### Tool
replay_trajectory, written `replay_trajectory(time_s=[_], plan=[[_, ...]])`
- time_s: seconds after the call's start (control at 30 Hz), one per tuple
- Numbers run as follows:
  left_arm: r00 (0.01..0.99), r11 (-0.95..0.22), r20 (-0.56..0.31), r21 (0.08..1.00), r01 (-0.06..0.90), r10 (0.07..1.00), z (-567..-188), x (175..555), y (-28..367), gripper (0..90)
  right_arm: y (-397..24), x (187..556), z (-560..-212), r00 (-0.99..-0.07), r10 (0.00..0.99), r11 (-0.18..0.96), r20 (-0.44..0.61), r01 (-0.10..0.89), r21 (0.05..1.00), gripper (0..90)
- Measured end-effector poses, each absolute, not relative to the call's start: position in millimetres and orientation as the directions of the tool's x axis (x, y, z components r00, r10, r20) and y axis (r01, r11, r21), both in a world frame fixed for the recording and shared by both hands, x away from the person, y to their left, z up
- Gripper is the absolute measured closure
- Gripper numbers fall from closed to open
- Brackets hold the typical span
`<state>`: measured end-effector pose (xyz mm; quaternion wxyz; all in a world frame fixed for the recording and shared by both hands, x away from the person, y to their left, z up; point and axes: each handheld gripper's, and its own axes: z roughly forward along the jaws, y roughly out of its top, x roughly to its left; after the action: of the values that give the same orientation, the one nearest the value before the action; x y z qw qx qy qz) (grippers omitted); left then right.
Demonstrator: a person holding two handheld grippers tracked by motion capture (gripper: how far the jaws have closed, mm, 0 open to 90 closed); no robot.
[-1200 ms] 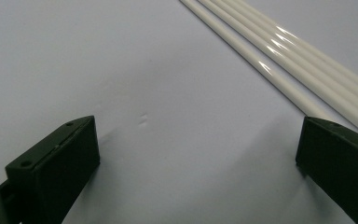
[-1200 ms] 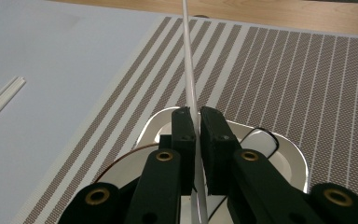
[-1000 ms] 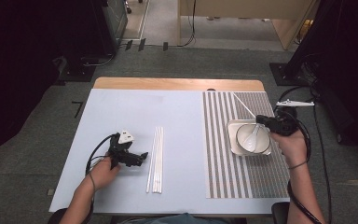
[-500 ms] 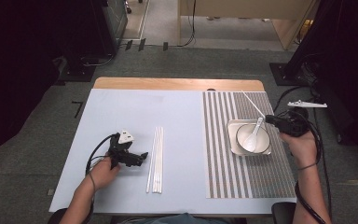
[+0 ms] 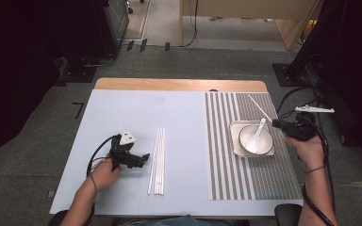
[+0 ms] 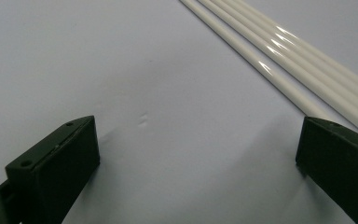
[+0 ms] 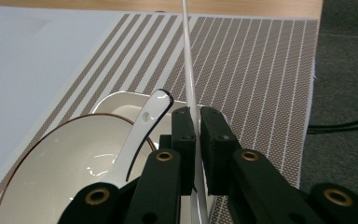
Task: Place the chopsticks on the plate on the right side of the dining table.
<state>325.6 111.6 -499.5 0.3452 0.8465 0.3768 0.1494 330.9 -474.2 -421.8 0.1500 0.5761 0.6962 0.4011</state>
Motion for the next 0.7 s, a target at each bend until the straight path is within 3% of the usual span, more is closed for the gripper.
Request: replay_trajectory(time_s=[0.7], plan=[[0.672,-0.478,-0.007,0.697,0.535,0.741,-499.5,325.6,111.6,0.0,-473.1,346.3,-459.4,-0.302,0.913,0.029,0.274,0.718,0.696,85.3]])
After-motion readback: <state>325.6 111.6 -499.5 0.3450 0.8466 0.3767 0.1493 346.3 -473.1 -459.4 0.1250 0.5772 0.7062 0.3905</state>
